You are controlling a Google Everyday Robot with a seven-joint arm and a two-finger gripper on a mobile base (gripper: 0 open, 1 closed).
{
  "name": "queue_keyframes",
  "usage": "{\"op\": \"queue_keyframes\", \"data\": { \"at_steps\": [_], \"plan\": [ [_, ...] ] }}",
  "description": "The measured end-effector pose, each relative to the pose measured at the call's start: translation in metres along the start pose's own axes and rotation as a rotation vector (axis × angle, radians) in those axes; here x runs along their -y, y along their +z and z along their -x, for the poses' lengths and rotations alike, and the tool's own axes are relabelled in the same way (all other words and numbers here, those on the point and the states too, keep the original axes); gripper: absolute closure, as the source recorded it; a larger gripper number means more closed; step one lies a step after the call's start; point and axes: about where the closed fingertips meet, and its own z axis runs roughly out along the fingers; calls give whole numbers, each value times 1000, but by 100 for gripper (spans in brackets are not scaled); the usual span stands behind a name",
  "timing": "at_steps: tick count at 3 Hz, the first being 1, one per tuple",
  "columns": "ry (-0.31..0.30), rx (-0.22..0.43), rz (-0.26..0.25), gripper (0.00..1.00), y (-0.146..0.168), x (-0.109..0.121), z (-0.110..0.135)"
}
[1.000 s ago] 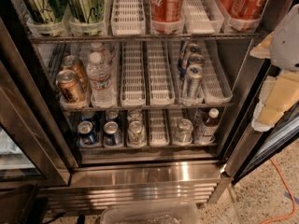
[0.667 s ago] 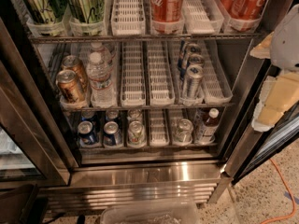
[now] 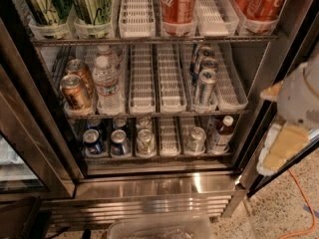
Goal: Pick 7up can from bottom shelf of fridge
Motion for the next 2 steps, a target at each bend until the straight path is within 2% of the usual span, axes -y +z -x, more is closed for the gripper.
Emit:
{"op": "queue_keyframes", "data": {
  "at_steps": [1,2],
  "plan": [
    [11,48,18,0,40,-19,-11],
    [-13,114,60,0,96,-52,-16]
  ]
}}
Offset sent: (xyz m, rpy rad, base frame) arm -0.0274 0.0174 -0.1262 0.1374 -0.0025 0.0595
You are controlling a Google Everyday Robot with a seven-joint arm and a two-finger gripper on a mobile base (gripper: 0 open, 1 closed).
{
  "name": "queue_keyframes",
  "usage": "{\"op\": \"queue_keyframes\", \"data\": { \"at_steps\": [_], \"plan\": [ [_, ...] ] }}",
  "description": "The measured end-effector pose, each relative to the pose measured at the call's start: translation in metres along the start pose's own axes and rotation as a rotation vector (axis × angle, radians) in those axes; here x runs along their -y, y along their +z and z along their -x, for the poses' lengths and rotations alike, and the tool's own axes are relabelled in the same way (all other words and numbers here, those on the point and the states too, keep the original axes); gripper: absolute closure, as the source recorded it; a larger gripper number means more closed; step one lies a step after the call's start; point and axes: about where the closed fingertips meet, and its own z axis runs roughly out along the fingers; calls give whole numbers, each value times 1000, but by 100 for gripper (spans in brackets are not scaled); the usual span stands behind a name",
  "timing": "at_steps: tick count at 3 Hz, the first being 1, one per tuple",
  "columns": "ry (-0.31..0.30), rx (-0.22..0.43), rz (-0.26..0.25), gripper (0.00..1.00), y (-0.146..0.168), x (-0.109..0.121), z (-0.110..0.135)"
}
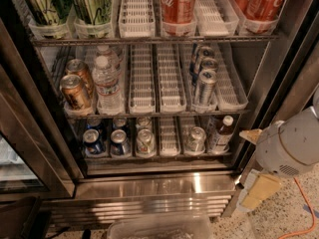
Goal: Pick 7up can from bottom shelf of fridge
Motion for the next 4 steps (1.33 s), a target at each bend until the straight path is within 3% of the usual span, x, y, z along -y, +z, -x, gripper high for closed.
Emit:
{"op": "queue_keyframes", "data": {
  "at_steps": [1,2,4],
  "plan": [
    [0,0,0,0,0,0,0],
    [9,42,7,0,26,-10,-4],
    [-14,201,-23,0,92,-26,-8]
  ]
}}
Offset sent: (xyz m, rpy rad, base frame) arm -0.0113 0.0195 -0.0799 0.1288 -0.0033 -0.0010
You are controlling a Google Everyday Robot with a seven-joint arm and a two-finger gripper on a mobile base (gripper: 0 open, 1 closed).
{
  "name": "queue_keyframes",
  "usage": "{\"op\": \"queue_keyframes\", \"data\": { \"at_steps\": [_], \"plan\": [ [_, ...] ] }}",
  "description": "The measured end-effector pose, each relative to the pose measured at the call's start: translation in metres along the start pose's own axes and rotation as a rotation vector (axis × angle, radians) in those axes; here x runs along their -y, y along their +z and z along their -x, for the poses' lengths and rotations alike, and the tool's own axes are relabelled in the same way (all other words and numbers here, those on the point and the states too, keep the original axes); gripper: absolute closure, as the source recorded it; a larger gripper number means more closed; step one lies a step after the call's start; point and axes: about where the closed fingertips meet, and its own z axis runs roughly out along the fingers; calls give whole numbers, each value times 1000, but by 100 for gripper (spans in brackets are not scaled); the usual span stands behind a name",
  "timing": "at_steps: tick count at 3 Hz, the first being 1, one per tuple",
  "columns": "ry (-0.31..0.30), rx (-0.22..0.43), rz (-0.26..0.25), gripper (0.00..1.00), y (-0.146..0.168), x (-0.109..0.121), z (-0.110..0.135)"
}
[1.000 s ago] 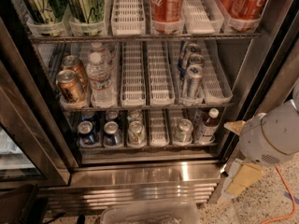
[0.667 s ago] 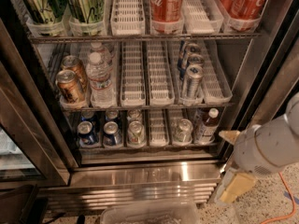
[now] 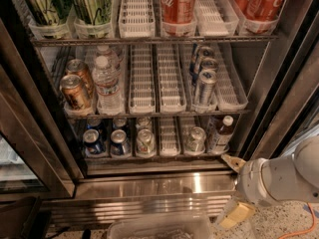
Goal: Pick 7up can from bottom shelf of fridge
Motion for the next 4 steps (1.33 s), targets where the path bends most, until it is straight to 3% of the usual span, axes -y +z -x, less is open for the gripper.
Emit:
{"op": "queue_keyframes", "data": {
  "at_steps": [2,4],
  "plan": [
    [0,2,-19,0,2,0,0],
    [-48,-22,-104,0,46,10,-17]
  ]
}}
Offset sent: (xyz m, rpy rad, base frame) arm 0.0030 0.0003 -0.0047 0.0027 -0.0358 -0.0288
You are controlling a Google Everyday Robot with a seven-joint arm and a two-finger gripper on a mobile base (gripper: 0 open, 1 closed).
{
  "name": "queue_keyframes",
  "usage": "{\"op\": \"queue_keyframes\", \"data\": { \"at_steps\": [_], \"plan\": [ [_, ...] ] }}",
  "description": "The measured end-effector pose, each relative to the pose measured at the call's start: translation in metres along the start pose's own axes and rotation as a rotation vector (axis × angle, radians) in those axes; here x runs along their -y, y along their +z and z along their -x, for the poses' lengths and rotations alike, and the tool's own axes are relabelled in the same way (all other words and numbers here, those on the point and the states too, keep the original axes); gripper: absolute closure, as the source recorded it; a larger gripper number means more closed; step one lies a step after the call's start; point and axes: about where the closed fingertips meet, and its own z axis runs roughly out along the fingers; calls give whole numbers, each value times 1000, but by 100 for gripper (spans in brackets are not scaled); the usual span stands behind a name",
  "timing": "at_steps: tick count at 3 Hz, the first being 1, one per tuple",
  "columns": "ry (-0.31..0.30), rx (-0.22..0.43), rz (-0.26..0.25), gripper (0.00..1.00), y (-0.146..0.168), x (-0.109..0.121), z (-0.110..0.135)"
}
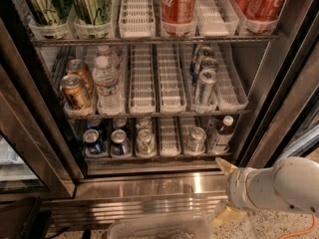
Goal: Pick 7up can from bottom shelf of fridge
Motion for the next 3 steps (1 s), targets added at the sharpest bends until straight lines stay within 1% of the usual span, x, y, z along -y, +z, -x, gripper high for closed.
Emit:
{"op": "queue_keyframes", "data": {
  "at_steps": [1,2,3],
  "plan": [
    [-27,-30,-33,0,28,16,-15],
    [-27,-30,-33,0,28,16,-15],
    [17,2,-80,0,32,15,-18]
  ]
}}
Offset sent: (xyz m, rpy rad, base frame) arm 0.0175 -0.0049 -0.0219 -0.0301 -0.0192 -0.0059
